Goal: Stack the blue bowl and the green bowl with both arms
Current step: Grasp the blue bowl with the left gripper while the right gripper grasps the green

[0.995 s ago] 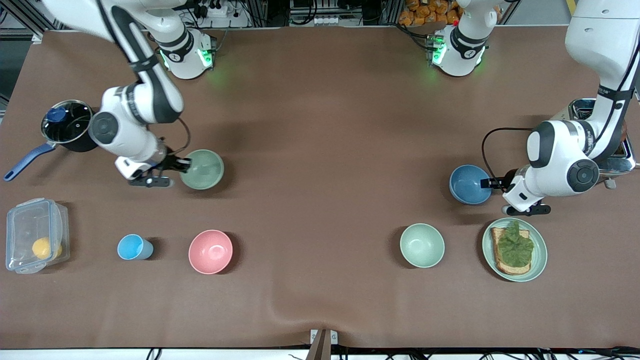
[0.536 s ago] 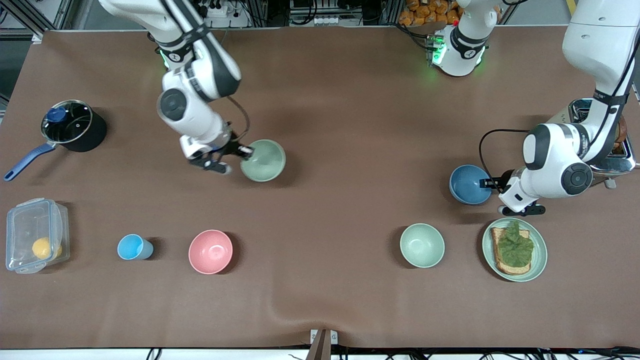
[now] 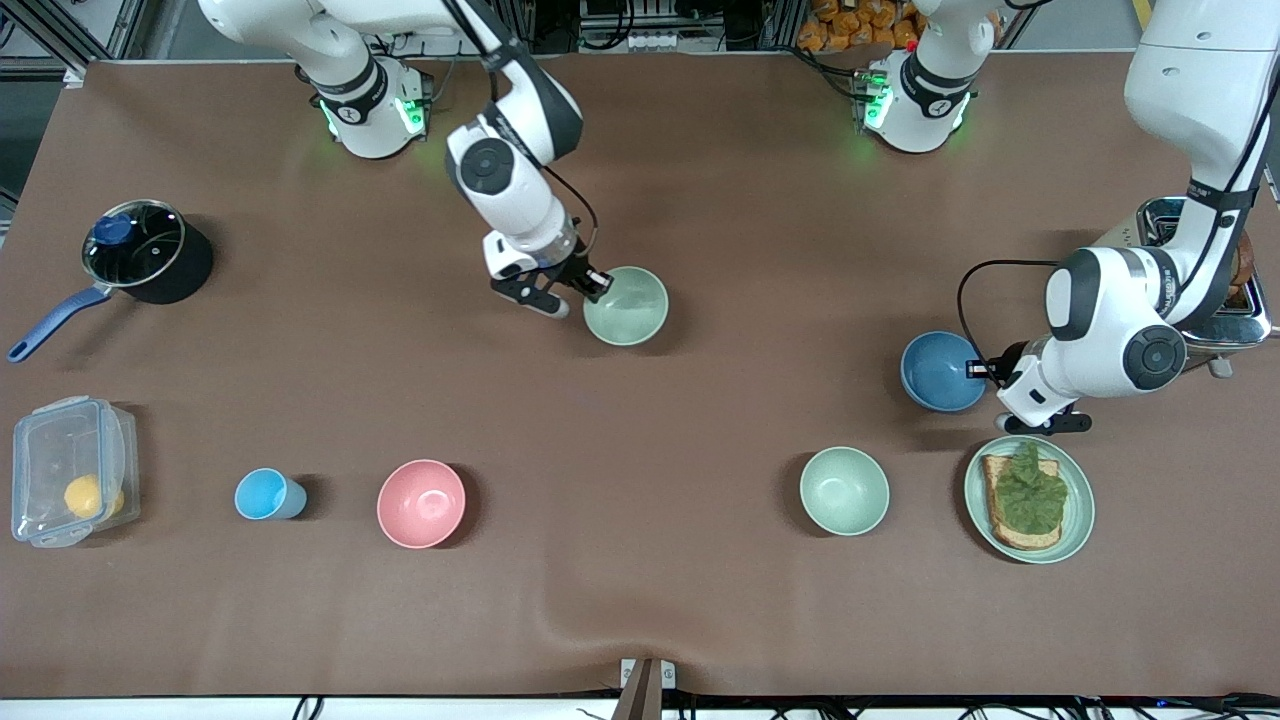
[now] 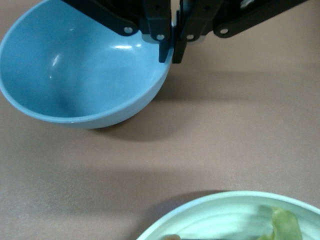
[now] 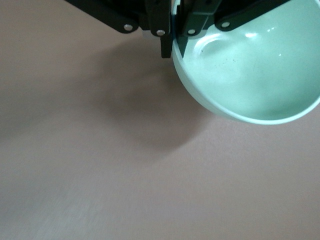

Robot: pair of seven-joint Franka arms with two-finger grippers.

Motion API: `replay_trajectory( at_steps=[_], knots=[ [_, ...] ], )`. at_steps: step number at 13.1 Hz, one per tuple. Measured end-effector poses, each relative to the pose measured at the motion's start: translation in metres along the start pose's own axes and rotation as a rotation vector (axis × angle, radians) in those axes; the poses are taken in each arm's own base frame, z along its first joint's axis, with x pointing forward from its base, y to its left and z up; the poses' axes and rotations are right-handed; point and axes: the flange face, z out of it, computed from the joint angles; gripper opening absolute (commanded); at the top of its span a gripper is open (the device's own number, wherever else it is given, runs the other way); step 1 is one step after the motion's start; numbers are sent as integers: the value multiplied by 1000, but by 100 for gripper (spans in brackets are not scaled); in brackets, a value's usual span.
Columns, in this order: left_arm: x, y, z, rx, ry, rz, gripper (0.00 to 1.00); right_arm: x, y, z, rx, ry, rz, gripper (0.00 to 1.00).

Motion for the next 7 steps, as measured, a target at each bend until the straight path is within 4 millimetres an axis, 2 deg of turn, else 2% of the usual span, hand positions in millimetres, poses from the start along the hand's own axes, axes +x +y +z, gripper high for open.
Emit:
replay_trajectory(
  at_steps=[2,4,7],
  knots=[
    [6,3,-10,-2,26,5,0,-13,-13,11,1,-7,25,0],
    [12,16,-27,-17,61,18,0,-24,-23,20,0,-12,38,0],
    [18,45,-73,-52,114,42,0,-28,-23,33,-16,-9,47,0]
  ],
)
